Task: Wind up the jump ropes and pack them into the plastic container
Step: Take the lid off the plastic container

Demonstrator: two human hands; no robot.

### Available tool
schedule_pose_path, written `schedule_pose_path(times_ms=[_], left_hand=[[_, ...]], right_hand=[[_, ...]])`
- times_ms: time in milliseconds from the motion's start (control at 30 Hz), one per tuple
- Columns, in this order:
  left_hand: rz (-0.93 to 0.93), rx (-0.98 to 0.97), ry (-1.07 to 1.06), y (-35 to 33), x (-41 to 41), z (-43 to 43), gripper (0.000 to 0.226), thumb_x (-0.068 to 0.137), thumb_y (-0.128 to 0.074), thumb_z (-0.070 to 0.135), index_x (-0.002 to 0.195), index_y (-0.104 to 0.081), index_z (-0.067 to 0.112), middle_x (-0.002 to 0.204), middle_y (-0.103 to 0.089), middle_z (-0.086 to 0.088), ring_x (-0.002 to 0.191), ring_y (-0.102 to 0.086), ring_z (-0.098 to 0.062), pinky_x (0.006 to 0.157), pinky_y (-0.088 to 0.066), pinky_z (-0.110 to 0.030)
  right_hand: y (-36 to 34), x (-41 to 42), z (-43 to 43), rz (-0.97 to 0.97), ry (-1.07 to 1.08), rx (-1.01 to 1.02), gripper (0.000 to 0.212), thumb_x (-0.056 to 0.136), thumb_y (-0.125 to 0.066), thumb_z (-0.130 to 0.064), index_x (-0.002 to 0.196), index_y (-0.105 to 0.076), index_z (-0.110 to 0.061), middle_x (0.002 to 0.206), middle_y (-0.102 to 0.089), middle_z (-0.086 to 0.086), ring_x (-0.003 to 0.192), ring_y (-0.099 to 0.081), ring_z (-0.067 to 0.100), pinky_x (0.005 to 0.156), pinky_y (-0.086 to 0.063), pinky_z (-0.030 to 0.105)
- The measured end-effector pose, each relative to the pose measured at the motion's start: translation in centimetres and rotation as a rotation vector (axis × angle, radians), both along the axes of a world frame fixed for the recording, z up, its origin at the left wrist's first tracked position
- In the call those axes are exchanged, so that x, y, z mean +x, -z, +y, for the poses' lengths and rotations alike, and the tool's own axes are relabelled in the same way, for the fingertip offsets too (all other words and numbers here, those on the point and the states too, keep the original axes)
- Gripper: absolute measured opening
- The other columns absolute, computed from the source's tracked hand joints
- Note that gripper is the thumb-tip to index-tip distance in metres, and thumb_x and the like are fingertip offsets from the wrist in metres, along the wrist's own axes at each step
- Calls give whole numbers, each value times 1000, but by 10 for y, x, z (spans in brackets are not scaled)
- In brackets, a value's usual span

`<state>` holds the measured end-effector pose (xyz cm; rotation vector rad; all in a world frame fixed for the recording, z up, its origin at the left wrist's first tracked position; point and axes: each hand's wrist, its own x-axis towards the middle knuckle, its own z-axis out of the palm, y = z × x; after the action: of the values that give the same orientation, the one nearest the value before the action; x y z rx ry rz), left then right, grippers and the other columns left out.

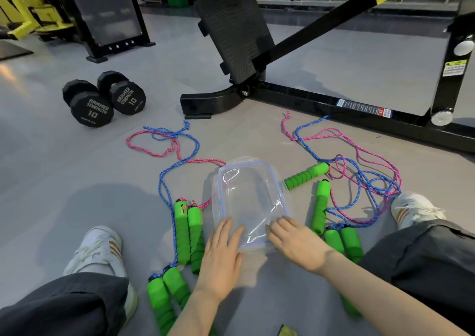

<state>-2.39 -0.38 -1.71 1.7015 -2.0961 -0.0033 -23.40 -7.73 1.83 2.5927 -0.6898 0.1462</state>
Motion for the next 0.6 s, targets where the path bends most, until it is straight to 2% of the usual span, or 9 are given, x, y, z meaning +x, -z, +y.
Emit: schedule_pose_path(times_ms=[67, 133, 233, 333, 400, 433, 467, 533, 600], left_hand=[[96, 41, -5, 2, -2, -3, 64, 74, -74, 16, 130, -44, 21, 140, -49, -13, 133, -30, -22, 92, -51, -42], [156, 87, -30, 3, -5, -3, 63, 82, -72, 17, 138, -44, 22, 151, -34, -6, 141, -17, -16, 99, -48, -37], [212, 126, -50, 3, -7, 0, 53, 95, -56, 23, 145, -38, 23, 156, -10, 7, 144, 0, -6, 106, -41, -30], [185, 114, -64, 1, -6, -1, 53, 94, -59, 25, 144, -41, 24, 155, -11, 9, 143, -1, -3, 94, -50, -28], [186, 123, -59, -4, -5, -1, 54, 92, -63, 27, 142, -44, 24, 156, -19, 4, 141, -2, 0, 83, -55, -28], [153, 144, -62, -5, -4, -1, 54, 94, -60, 29, 144, -41, 26, 156, -14, 6, 140, 3, 2, 84, -54, -26], [127, 156, -54, -7, -4, -1, 54, 96, -55, 32, 146, -36, 28, 156, -8, 10, 139, 8, 4, 88, -51, -24], [147, 139, -41, -10, -3, 0, 54, 97, -52, 33, 147, -33, 29, 156, -5, 12, 139, 10, 5, 91, -48, -22], [103, 130, -48, -12, -2, 1, 56, 94, -58, 32, 145, -36, 29, 156, -10, 12, 140, 2, 4, 85, -49, -17]], right_hand=[[1, -2, -2, 51, -46, -43, 31, 76, -43, -11, 105, -51, -3, 92, -67, 11, 78, -63, 27, 77, -53, 31], [-2, -1, -3, 128, -87, -114, 27, 85, -31, -3, 100, -53, 0, 87, -70, 16, 74, -66, 29, 69, -54, 30], [-6, 4, -2, 249, -132, -255, 62, 86, -11, 10, 81, -71, -4, 79, -70, 21, 68, -67, 33, 60, -54, 31], [-5, 12, 5, 276, -104, -296, 54, 81, -18, 11, 76, -69, -7, 73, -69, 18, 62, -65, 33, 52, -50, 27], [-7, 17, 9, 251, -23, -199, 30, 80, -24, 5, 80, -52, -5, 69, -65, 12, 60, -61, 29, 49, -44, 26], [-9, 18, 9, 239, -19, -150, 15, 76, -33, 0, 80, -44, -9, 66, -62, 8, 58, -58, 26, 48, -42, 25], [-11, 18, 10, 232, -27, -120, 12, 70, -40, -4, 79, -40, -11, 63, -59, 7, 55, -56, 24, 47, -40, 24], [-16, 19, 7, 300, -68, -145, 15, 62, -41, 0, 72, -45, -10, 56, -54, 6, 46, -51, 20, 45, -35, 22], [-21, 19, 6, 379, -116, -174, 22, 57, -42, 1, 60, -57, -14, 49, -52, 5, 41, -45, 16, 45, -29, 21]])
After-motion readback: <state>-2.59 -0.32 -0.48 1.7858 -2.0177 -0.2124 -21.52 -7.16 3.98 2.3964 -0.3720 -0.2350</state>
